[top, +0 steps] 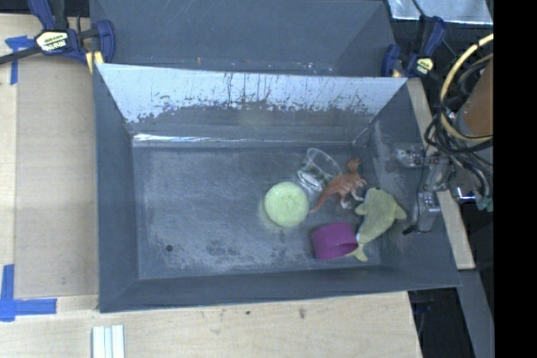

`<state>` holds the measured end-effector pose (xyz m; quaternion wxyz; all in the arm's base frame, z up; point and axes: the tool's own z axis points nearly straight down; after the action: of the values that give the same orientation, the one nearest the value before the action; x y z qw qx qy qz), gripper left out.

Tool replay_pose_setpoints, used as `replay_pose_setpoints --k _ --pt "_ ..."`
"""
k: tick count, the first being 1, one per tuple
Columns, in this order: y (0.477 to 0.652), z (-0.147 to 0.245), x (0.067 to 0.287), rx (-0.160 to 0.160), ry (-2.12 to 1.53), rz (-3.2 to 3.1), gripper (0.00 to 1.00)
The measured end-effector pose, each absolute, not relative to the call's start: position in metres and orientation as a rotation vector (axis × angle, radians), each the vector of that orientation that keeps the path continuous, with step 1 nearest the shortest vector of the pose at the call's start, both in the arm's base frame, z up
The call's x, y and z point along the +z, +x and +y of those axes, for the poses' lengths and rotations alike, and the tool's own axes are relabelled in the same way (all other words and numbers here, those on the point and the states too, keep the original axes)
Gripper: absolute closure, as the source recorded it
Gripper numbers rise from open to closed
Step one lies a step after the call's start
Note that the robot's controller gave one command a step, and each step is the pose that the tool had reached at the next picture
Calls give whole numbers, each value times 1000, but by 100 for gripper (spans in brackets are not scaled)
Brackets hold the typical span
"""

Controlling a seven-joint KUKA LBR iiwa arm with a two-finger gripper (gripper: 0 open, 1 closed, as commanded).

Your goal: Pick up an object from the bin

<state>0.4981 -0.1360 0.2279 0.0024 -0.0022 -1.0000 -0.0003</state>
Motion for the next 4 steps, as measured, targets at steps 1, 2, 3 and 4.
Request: replay_pose_setpoints --k 1,2,3,4 --pt "500 -135 232 2 -1 -3146 0" --pt "493 -115 149 3 125 -3146 0" --pt "489 -102 129 0 65 -3142 0" --pt "486 -95 121 0 74 -3142 0"
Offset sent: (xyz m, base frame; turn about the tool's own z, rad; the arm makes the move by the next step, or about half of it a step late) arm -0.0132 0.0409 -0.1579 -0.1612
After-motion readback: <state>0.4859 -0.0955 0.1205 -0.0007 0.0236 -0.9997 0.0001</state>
